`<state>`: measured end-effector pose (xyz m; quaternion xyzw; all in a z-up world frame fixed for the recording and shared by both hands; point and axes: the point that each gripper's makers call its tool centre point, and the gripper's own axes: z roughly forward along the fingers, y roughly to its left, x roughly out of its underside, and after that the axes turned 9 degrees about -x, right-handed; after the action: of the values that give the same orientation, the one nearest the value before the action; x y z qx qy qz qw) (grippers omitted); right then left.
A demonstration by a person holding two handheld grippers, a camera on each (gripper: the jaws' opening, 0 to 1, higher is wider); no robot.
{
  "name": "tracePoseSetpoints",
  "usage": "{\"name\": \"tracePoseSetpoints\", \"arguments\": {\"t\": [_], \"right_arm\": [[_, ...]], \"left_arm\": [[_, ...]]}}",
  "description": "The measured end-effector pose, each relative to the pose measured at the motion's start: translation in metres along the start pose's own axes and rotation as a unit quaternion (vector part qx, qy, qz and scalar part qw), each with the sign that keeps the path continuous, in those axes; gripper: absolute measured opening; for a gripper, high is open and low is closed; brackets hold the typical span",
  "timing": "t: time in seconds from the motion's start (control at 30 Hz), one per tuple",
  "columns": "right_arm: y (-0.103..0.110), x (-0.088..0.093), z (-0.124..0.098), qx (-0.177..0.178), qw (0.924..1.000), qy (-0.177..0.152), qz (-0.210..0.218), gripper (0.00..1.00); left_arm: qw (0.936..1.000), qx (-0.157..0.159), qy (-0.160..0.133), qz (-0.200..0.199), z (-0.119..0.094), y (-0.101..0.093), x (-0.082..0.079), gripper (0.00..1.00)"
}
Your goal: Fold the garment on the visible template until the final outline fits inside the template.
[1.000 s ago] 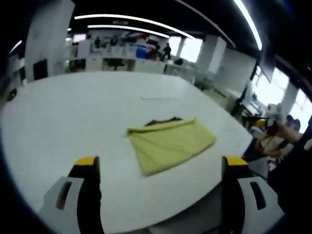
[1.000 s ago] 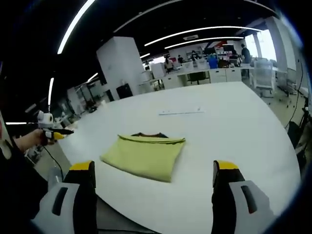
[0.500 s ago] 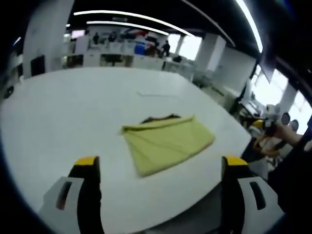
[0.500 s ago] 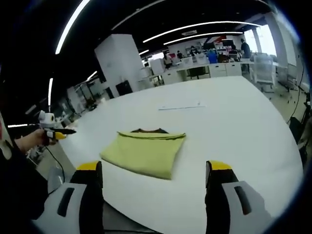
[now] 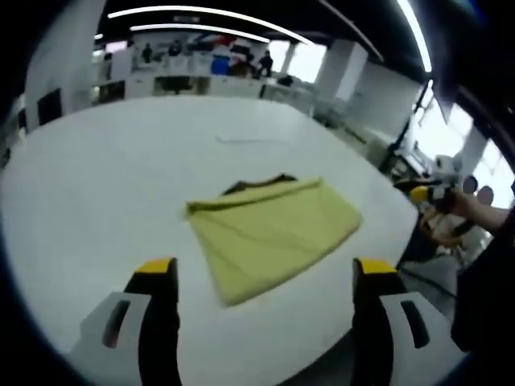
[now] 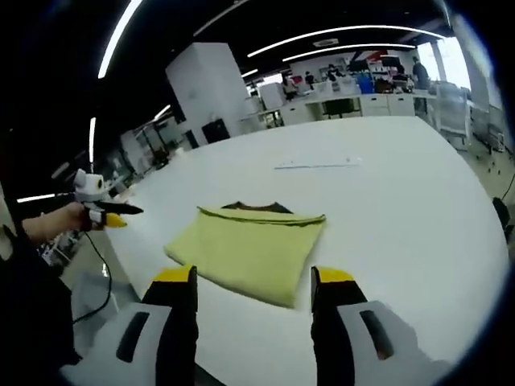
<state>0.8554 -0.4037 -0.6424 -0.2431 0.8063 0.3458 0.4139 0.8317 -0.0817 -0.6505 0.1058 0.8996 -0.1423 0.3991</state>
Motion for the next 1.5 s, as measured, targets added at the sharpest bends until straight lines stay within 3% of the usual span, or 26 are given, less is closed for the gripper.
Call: {"name": "tracePoseSetpoints", "arguments": {"t": [0.27,0.8,1.1,1.5], "right_arm": [[-0.008,-0.005,0.044,-0.016,0.9998,0.009,-0.006,0.31],[-0.054,0.008,0.117,-0.001,0.9956,0.083,-0.042,0.16],[-0.081,0.02,0.14,0.013,0.9932,0.108,-0.042,0.14],[-0.108,0.021,0.163,0.033,0.9897,0.129,-0.054,0.12]], "left_arm": [[0.9999,-0.001,0.006,0.009,0.038,0.016,-0.006,0.68],[0.9993,-0.019,0.023,0.023,0.108,0.037,-0.013,0.43],[0.9984,-0.024,0.036,0.037,0.136,0.052,-0.008,0.34],[0.9966,-0.033,0.052,0.055,0.159,0.063,-0.004,0.31]]}}
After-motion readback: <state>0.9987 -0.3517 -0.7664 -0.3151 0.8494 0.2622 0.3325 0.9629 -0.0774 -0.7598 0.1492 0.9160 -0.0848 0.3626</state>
